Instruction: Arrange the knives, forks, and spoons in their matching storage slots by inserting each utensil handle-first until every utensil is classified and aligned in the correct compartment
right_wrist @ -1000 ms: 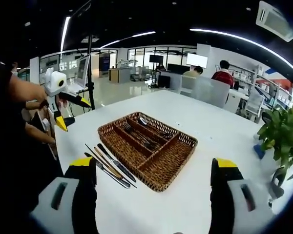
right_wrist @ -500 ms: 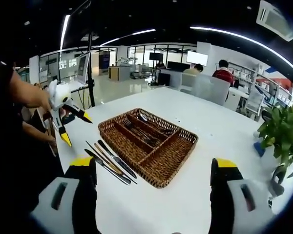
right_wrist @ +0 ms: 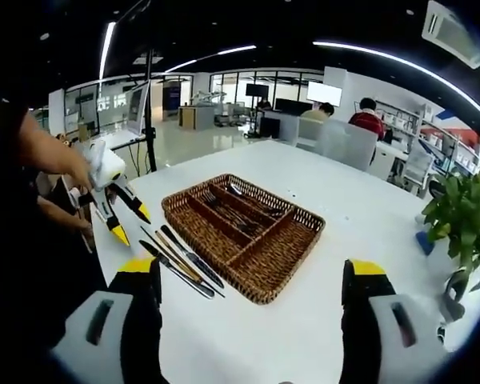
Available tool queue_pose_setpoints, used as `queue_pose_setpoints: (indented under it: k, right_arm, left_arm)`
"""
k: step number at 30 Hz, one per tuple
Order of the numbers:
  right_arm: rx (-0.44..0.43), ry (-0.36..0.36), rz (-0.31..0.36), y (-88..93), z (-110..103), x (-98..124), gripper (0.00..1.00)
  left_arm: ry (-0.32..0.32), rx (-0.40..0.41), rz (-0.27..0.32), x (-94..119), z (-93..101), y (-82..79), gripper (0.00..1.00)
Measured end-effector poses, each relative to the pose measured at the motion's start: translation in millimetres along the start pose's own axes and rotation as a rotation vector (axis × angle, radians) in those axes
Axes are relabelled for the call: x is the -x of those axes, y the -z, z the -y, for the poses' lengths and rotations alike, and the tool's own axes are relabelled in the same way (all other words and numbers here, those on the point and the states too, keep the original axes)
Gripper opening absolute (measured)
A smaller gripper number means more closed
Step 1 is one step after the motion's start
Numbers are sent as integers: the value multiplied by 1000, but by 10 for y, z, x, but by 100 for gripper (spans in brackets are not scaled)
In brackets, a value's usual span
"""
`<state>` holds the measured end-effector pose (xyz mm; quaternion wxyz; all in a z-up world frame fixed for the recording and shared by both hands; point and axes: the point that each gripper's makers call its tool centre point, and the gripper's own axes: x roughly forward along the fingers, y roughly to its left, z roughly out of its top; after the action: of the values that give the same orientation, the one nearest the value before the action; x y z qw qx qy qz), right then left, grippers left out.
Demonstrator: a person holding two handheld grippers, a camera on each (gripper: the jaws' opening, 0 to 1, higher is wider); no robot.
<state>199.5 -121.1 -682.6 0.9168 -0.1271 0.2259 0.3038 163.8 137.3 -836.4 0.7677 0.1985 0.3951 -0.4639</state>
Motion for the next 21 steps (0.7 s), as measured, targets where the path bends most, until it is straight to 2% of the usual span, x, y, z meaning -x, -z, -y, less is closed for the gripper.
queue_pose_setpoints:
  k: [3, 7, 10, 13, 18, 21]
  right_arm:
    - [-3, -1, -2, 12, 4, 9, 92]
    - [6, -9, -12, 52, -8, 26, 90]
    - [3, -9, -21, 91, -2, 37, 90]
    - [7, -8, -27, 106, 2, 42, 89]
    - [11, -5, -28, 101, 22, 45, 89]
    - [14, -4, -29, 99, 23, 49, 89]
  left_arm:
    - [15, 33, -39, -59, 9, 105, 41]
    - [20, 37, -47, -131, 19, 131, 40]
    - [32, 61, -65, -174, 8, 146, 31]
    - [48, 56, -75, -210, 43, 144, 27]
    - [52, 45, -89, -258, 41, 146, 26]
    - [55, 16, -100, -278, 47, 165, 22]
